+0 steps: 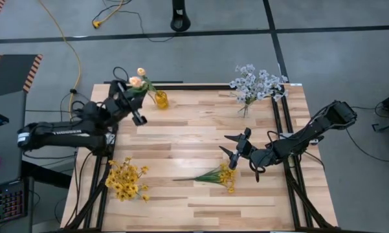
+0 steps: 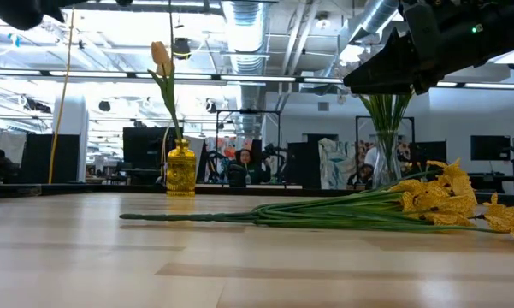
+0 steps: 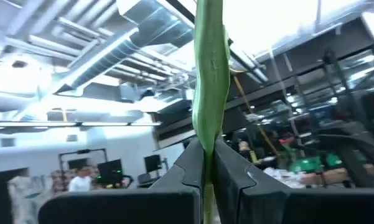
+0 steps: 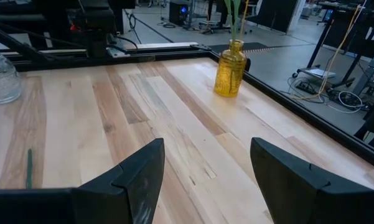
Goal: Sort flowers into vase by color
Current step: Put the pink tulip into the yellow vase
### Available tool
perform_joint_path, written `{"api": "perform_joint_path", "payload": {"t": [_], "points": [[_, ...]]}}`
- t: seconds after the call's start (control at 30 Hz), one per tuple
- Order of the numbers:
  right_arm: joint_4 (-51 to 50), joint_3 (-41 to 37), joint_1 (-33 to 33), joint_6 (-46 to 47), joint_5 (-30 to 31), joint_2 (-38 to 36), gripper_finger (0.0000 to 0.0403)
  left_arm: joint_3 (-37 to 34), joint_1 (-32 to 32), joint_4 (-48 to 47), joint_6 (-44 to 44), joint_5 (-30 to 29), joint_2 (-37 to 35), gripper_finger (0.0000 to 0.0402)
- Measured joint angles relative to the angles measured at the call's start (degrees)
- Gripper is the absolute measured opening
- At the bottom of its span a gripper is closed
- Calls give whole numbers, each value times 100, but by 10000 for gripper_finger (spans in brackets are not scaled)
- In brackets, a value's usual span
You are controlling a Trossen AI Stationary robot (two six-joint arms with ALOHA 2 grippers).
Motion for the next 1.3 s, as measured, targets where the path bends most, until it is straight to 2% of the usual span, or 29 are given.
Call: {"api": "perform_joint_path", "payload": {"t": [0.2,0.53,0.7,0.97,1.3], "points": [[0,-1,0,0,0,0,265,2,989,620,-508,628,241,1],[0,-1,-10,0,2,-1,265,180,2361,797,-1426,1451,307,1],[0,1,-128,0,2,2,265,322,2915,1017,-1866,1863,674,1],[0,-1,-428,2,3,-1,265,624,3527,1756,-2579,2841,1778,2],[-2,-1,-705,0,2,2,265,651,3930,1527,-2785,3497,2344,2]]}}
